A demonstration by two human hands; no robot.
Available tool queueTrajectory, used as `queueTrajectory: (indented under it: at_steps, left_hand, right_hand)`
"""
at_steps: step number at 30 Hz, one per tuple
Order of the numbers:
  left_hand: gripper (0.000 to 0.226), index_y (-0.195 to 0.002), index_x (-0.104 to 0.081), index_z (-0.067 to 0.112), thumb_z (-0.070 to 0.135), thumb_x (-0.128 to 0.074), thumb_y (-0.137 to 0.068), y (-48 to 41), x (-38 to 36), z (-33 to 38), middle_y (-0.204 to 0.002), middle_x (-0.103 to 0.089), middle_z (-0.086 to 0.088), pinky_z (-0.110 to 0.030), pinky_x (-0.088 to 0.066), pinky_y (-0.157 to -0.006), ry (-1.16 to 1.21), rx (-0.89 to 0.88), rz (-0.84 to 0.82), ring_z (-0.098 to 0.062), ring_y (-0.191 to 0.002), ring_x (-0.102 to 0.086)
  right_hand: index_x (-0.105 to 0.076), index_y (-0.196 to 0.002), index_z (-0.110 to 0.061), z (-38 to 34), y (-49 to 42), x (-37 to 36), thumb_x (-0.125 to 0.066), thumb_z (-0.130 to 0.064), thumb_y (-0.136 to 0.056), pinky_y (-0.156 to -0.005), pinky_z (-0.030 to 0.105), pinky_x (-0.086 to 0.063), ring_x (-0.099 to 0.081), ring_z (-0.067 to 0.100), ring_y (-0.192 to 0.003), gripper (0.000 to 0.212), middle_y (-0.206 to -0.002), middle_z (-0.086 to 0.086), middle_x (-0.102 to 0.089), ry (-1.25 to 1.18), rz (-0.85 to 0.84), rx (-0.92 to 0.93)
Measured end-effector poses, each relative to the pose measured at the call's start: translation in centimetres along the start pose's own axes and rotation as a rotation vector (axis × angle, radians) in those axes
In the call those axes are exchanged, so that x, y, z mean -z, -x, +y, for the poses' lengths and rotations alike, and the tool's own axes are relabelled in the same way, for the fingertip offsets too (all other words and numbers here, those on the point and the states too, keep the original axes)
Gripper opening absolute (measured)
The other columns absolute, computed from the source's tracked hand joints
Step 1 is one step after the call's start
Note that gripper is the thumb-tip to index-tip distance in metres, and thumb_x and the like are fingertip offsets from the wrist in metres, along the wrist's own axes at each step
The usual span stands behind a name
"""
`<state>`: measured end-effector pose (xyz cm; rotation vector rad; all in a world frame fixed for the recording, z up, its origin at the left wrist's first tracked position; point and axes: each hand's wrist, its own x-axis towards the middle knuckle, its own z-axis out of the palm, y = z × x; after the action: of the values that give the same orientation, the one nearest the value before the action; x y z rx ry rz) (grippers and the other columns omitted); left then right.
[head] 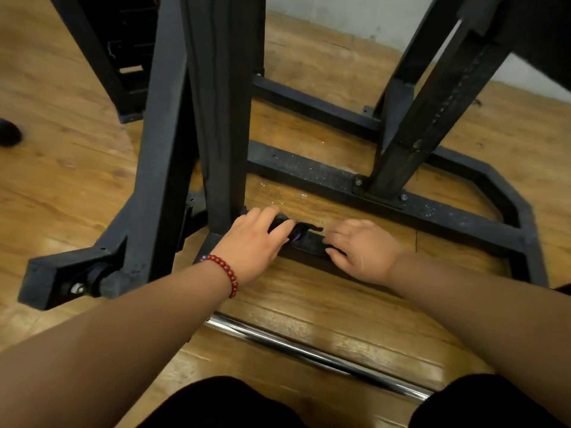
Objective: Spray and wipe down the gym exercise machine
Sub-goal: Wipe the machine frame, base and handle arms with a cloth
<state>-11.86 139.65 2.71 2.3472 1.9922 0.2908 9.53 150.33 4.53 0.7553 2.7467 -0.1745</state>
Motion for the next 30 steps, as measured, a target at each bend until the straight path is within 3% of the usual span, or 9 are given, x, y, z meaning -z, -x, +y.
queueTrajectory:
  at_steps: [9,14,18,22,25,27,30]
  left_hand:
    - [0.050,-0.124,-0.059,0.013,0.018,-0.080,-0.078,-3.0,-0.6,-0.8,-0.116,-0.058,-0.016,-0.047,-0.055,-0.076,0.039,-0.068,0.012,-0.034,-0.099,-0.061]
    - [0.059,-0.152,-0.024,0.021,0.018,-0.051,-0.099,-4.7,-2.0,-0.9,-0.150,-0.025,-0.010,-0.043,-0.030,-0.111,0.018,-0.033,-0.058,-0.028,-0.137,-0.026]
    - [0.061,-0.152,-0.021,0.023,0.017,-0.051,-0.099,-6.1,-2.6,-1.6,-0.152,-0.020,-0.007,-0.043,-0.025,-0.114,0.037,0.002,-0.041,-0.027,-0.139,-0.020]
    - [0.056,-0.149,-0.030,0.019,0.016,-0.053,-0.099,-7.0,-3.3,-2.3,-0.149,-0.030,-0.007,-0.048,-0.031,-0.113,0.203,0.041,0.027,-0.025,-0.137,-0.026]
    - [0.055,-0.149,-0.030,0.016,0.019,-0.052,-0.099,-7.8,-3.5,-2.1,-0.148,-0.037,-0.004,-0.031,-0.026,-0.116,0.455,0.151,0.119,-0.015,-0.137,-0.028]
    - [0.060,-0.150,-0.026,0.017,0.018,-0.055,-0.097,-8.3,-3.5,-1.6,-0.148,-0.036,0.000,-0.019,-0.024,-0.109,0.592,0.229,0.150,-0.007,-0.134,-0.030]
    - [0.063,-0.148,-0.025,0.020,0.018,-0.059,-0.095,-9.0,-3.5,-1.3,-0.147,-0.033,0.004,-0.008,-0.028,-0.100,0.757,0.314,0.178,0.004,-0.124,-0.033]
  right_hand:
    - [-0.062,-0.124,-0.018,2.7,0.5,3.1,-0.042,-0.033,-0.101,-0.096,0.035,-0.045,-0.057,0.023,-0.109,0.034,-0.115,0.001,-0.065,0.082,-0.076,0.111]
    - [-0.057,-0.131,-0.019,4.3,-1.1,2.7,-0.044,-0.033,-0.101,-0.097,0.032,-0.042,-0.051,0.021,-0.117,0.036,-0.124,0.001,-0.059,0.012,-0.025,0.009]
    - [-0.049,-0.141,-0.021,4.9,-3.1,2.3,-0.049,-0.036,-0.100,-0.107,0.030,-0.037,-0.045,0.015,-0.128,0.044,-0.138,-0.002,-0.052,-0.182,0.076,-0.104]
    - [-0.047,-0.139,-0.033,4.6,-4.3,2.0,-0.058,-0.036,-0.095,-0.104,0.027,-0.042,-0.049,0.004,-0.120,0.046,-0.133,-0.011,-0.051,-0.517,0.234,-0.168]
    - [-0.045,-0.135,-0.039,3.9,-5.3,1.7,-0.057,-0.036,-0.095,-0.097,0.024,-0.046,-0.052,0.001,-0.117,0.042,-0.133,-0.013,-0.053,-0.831,0.311,-0.181]
    - [-0.049,-0.133,-0.038,3.0,-6.2,1.6,-0.055,-0.031,-0.097,-0.095,0.020,-0.047,-0.055,-0.001,-0.113,0.037,-0.128,-0.015,-0.056,-1.037,0.308,-0.202]
    - [-0.057,-0.125,-0.036,2.0,-7.8,1.5,-0.052,-0.028,-0.099,-0.095,0.033,-0.053,-0.057,0.003,-0.111,0.028,-0.120,-0.015,-0.058,-1.355,0.278,-0.316]
